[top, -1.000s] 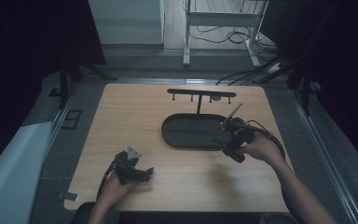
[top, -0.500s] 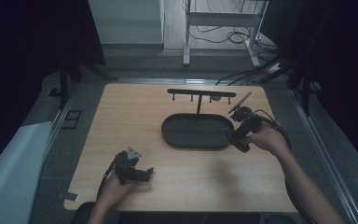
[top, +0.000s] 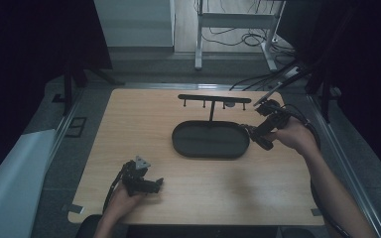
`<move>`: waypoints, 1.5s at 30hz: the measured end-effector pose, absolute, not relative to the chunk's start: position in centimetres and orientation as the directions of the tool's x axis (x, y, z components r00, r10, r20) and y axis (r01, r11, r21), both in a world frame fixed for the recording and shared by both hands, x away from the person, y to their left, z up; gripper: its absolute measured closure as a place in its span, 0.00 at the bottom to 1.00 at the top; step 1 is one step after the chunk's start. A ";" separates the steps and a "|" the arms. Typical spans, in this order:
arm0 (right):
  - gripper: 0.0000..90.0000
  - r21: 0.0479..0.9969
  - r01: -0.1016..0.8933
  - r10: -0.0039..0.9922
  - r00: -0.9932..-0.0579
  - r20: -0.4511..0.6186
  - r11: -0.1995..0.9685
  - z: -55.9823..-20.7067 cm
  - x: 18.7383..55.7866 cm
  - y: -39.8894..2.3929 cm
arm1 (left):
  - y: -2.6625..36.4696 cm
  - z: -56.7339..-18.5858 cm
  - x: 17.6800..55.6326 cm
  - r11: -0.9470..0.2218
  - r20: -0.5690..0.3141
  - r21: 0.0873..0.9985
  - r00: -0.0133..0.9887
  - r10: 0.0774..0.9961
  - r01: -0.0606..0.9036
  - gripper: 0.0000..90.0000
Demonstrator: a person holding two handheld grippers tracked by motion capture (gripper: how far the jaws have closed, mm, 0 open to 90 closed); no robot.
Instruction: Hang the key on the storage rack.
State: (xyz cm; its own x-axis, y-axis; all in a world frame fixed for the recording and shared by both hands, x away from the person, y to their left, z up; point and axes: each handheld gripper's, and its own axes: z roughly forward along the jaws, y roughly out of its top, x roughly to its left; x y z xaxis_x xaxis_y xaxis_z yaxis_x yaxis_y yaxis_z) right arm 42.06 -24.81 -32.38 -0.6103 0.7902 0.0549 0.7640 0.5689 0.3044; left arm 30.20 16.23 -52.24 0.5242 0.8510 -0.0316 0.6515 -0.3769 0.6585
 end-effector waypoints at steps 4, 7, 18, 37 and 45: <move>0.54 0.310 0.769 0.797 -0.601 0.054 0.559 -31.7 42.6 -25.1 | 16.2 -52.2 30.2 -0.377 -0.032 0.658 0.524 0.851 0.651 0.00; 0.54 0.314 0.770 0.799 -0.599 0.058 0.555 -31.1 43.0 -25.2 | 16.2 -52.2 30.2 -0.377 -0.032 0.658 0.524 0.851 0.652 0.00; 0.54 0.329 0.774 0.809 -0.586 0.048 0.541 -28.9 44.1 -24.8 | 16.2 -52.2 30.2 -0.377 -0.032 0.658 0.524 0.851 0.652 0.00; 0.54 0.358 0.761 0.811 -0.585 0.015 0.542 -26.5 45.4 -23.3 | 16.2 -52.2 30.2 -0.377 -0.032 0.657 0.524 0.851 0.652 0.00; 0.54 0.360 0.771 0.825 -0.565 0.004 0.526 -26.2 46.5 -22.8 | 16.2 -52.3 30.2 -0.376 -0.031 0.659 0.523 0.851 0.652 0.00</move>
